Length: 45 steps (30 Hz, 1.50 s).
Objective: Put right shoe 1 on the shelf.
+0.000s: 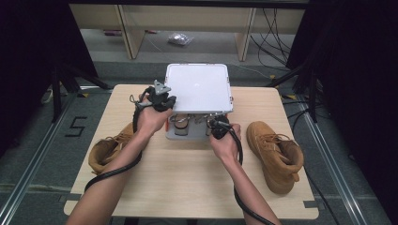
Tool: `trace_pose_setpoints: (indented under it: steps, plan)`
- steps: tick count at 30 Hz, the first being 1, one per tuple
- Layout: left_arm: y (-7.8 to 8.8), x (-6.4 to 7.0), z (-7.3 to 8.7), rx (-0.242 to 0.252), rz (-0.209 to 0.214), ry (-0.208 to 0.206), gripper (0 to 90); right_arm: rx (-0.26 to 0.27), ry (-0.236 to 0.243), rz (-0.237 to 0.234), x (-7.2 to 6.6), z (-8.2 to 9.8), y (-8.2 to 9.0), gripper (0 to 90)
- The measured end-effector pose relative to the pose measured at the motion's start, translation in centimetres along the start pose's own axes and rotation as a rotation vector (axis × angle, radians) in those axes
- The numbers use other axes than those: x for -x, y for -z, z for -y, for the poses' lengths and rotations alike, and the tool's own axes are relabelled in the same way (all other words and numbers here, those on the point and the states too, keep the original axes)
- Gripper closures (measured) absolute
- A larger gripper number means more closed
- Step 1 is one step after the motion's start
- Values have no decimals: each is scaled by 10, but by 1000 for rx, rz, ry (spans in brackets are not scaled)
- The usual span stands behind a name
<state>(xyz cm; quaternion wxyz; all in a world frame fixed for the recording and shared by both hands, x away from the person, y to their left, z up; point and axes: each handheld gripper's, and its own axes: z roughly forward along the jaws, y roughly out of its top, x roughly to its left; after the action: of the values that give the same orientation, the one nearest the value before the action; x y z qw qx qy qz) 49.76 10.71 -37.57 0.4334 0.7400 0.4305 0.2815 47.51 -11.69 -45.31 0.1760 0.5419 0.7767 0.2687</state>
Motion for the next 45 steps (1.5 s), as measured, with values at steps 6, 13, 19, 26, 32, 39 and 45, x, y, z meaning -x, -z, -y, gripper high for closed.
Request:
trace_pose_setpoints:
  steps: [6, 13, 19, 26, 32, 39, 45]
  plan:
    - [0, 0, 0, 0, 0, 1, 896, 19, 9, 6, 0, 1, -3, 898]
    - [0, 0, 0, 1, 1, 1, 896, 9, 10, 10, -3, 6, -9, 894]
    - [0, 0, 0, 0, 0, 1, 896, 12, 2, 12, -3, 7, -10, 893]
    - [0, 0, 0, 0, -2, 2, 896, 13, 1, 9, -4, 7, -10, 858]
    - [0, -1, 1, 2, 5, 2, 895, 23, 19, -21, -4, 8, -8, 713]
    - [0, -2, 0, 3, 7, 14, 877, 65, 21, -72, -2, 19, 12, 575]
    - [16, -10, -7, 47, 34, 65, 732, 64, 7, -106, 5, 44, 33, 512]
